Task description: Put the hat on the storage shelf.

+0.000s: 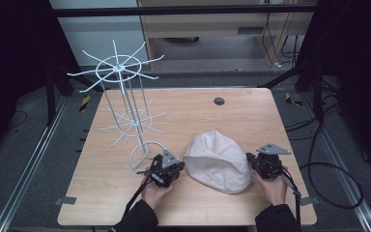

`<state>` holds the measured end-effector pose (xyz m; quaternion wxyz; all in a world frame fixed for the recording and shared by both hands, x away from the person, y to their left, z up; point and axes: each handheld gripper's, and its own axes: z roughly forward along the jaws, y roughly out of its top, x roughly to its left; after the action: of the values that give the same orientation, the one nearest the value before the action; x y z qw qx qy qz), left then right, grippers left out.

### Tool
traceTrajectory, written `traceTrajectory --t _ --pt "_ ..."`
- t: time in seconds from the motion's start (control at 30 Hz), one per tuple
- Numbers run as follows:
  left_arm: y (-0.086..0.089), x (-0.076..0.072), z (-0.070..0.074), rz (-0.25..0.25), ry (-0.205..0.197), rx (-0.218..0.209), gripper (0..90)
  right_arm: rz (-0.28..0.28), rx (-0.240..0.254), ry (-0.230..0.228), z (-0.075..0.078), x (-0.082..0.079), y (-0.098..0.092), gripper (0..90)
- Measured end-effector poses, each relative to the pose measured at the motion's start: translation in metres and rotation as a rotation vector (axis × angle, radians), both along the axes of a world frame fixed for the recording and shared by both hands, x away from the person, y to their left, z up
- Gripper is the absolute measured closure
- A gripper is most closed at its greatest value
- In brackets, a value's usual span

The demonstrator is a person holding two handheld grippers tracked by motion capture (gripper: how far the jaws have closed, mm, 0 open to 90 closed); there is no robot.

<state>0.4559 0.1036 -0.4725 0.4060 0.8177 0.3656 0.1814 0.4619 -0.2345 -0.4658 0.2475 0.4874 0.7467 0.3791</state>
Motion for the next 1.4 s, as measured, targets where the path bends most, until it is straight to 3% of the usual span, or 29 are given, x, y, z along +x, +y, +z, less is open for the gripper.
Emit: traceTrajectory --t 0.13,0.4,0.57,1.03,1.3,1.4 --pt "-0.005 0.006 -0.005 0.001 0.01 0.007 89.9 0.006 0.008 0.008 0.0 -0.001 0.001 90.0" --pt "-0.011 0.018 -0.01 0.011 0.028 -0.027 89.9 0.022 -0.01 0.027 -0.001 -0.007 0.002 90.0" --pt "-0.018 0.025 -0.009 0.011 0.02 -0.031 89.9 0.028 -0.026 0.031 -0.002 -0.011 0.001 90.0" --pt "-0.037 0.044 -0.01 0.033 0.025 -0.054 90.0 0.032 0.001 0.051 -0.003 -0.029 -0.002 90.0" --pt "-0.044 0.052 -0.009 0.031 0.025 -0.016 90.0 0.046 0.04 0.052 -0.003 -0.038 0.001 90.0" --pt "-0.045 0.054 -0.01 0.033 0.025 -0.027 90.0 0.054 0.036 0.054 -0.003 -0.039 0.003 90.0"
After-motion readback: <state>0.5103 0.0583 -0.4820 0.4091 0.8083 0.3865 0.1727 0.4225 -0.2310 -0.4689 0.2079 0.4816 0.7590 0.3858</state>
